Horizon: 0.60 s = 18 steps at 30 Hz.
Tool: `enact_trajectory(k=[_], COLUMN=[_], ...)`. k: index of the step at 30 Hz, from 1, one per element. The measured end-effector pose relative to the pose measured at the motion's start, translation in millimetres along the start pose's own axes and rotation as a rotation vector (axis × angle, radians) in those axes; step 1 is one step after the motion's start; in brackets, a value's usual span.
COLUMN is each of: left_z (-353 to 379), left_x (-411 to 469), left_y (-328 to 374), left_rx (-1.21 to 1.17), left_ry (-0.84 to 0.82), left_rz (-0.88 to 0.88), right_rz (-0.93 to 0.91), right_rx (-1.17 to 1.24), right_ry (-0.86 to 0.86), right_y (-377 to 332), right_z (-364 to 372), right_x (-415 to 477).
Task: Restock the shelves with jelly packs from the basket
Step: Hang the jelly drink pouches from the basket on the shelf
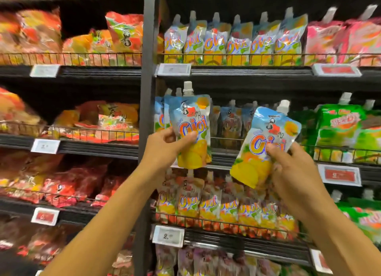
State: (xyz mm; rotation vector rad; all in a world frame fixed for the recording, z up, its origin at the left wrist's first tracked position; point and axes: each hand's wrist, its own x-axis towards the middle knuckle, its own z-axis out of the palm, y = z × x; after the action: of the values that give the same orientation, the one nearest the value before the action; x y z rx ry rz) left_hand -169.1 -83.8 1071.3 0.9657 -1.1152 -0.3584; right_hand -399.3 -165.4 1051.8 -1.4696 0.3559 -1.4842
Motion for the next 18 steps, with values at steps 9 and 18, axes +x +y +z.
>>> enact_trajectory(k=[9,18], left_z=[19,18], left_x=[84,102], left_y=[27,1], left_rx=[0.120,0.347], left_ry=[0.098,0.172], left_rz=[0.107,0.144], right_rz=[-0.161,-0.174], right_rx=[-0.069,-0.028], right_ry=[-0.043,-0.025], right_y=[-16,-19], right_z=[19,24], right_x=[33,44])
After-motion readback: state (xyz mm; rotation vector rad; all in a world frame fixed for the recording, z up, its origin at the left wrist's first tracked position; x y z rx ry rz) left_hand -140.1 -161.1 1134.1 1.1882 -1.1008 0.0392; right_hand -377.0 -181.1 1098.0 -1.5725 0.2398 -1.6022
